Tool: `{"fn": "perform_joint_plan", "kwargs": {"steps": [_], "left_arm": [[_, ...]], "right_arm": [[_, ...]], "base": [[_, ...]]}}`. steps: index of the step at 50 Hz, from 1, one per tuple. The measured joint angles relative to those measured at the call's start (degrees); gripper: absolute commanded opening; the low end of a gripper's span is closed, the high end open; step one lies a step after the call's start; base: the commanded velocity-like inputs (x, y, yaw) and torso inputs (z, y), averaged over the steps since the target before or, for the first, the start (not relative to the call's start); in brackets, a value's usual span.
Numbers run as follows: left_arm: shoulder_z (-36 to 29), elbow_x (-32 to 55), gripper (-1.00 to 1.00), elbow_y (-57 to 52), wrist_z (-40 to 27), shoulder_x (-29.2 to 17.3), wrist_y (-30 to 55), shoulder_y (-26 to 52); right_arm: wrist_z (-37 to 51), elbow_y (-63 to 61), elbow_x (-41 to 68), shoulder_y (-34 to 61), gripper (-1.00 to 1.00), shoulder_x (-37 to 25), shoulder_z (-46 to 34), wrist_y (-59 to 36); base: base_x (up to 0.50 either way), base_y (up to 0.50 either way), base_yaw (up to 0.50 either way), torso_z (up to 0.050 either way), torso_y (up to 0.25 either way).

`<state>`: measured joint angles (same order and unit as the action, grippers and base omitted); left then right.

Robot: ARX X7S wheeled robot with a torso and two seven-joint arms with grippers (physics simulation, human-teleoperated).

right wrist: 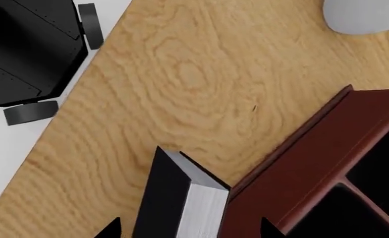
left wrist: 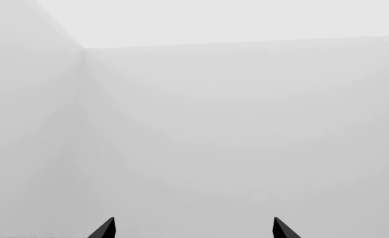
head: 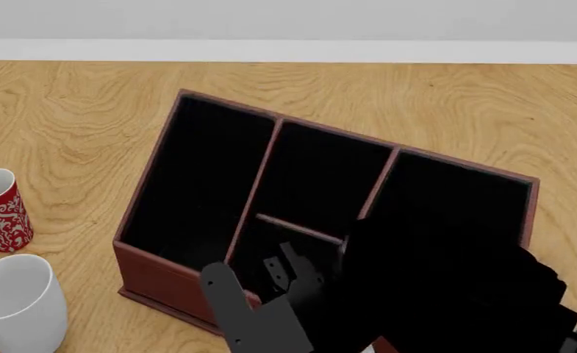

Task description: Pick up the book and place it in the right compartment of the caddy.

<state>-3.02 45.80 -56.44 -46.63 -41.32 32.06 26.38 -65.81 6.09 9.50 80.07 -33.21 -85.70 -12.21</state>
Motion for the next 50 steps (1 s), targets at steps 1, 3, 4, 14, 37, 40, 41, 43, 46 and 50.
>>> {"fn": "perform_joint_plan", "kwargs": {"steps": [1, 3, 4, 14, 37, 40, 41, 43, 46, 50], "left_arm": [[-0.04, -0.02, 1.00, 0.03, -0.01, -0.01, -0.05, -0.03], [-0.12, -0.06, 1.00, 0.08, -0.05, -0.04, -0.15, -0.12], [-0.14, -0.07, 1.00, 0.09, -0.08, -0.05, -0.19, -0.17], [-0.37, -0.22, 1.00, 0.24, -0.25, -0.21, -0.67, -0.55], [-0.69, -0.79, 1.00, 1.25, 0.09, -0.53, -2.22, -1.37], [-0.78, -0.90, 1.00, 1.47, 0.22, -0.50, -2.44, -1.44], [-0.81, -0.93, 1.00, 1.53, 0.25, -0.50, -2.51, -1.46], [-0.85, -0.99, 1.00, 1.64, 0.32, -0.49, -2.66, -1.52], [-0.89, -1.08, 1.00, 1.76, 0.39, -0.49, -2.87, -1.64], [-0.86, -1.16, 1.00, 1.84, 0.44, -0.53, -3.17, -1.94]], "right_arm": [[0.03, 0.29, -0.14, -0.08, 1.00, 0.06, -0.13, 0.04], [0.10, 0.79, -0.40, -0.25, 1.00, 0.15, -0.38, 0.10], [0.13, 1.01, -0.52, -0.33, 1.00, 0.20, -0.51, 0.10], [0.44, 3.11, -2.04, -1.13, 1.00, 0.91, -2.02, -0.15], [2.40, 9.00, -5.47, -2.64, 1.00, 4.02, -4.57, -1.49], [2.73, 9.53, -5.78, -2.87, 1.00, 4.36, -4.78, -1.81], [2.82, 9.68, -5.86, -2.94, 1.00, 4.45, -4.84, -1.90], [3.00, 10.00, -5.99, -3.10, 1.00, 4.66, -4.95, -2.04], [3.24, 10.47, -6.13, -3.35, 1.00, 4.95, -5.08, -2.17], [3.58, 11.02, -6.25, -3.82, 1.00, 5.32, -5.26, -2.31]], "base": [[0.00, 0.00, 0.00, 0.000, 0.000], [0.00, 0.00, 0.00, 0.000, 0.000], [0.00, 0.00, 0.00, 0.000, 0.000], [0.00, 0.00, 0.00, 0.000, 0.000], [0.00, 0.00, 0.00, 0.000, 0.000], [0.00, 0.00, 0.00, 0.000, 0.000], [0.00, 0.00, 0.00, 0.000, 0.000], [0.00, 0.00, 0.00, 0.000, 0.000], [0.00, 0.00, 0.00, 0.000, 0.000], [0.00, 0.00, 0.00, 0.000, 0.000]]}}
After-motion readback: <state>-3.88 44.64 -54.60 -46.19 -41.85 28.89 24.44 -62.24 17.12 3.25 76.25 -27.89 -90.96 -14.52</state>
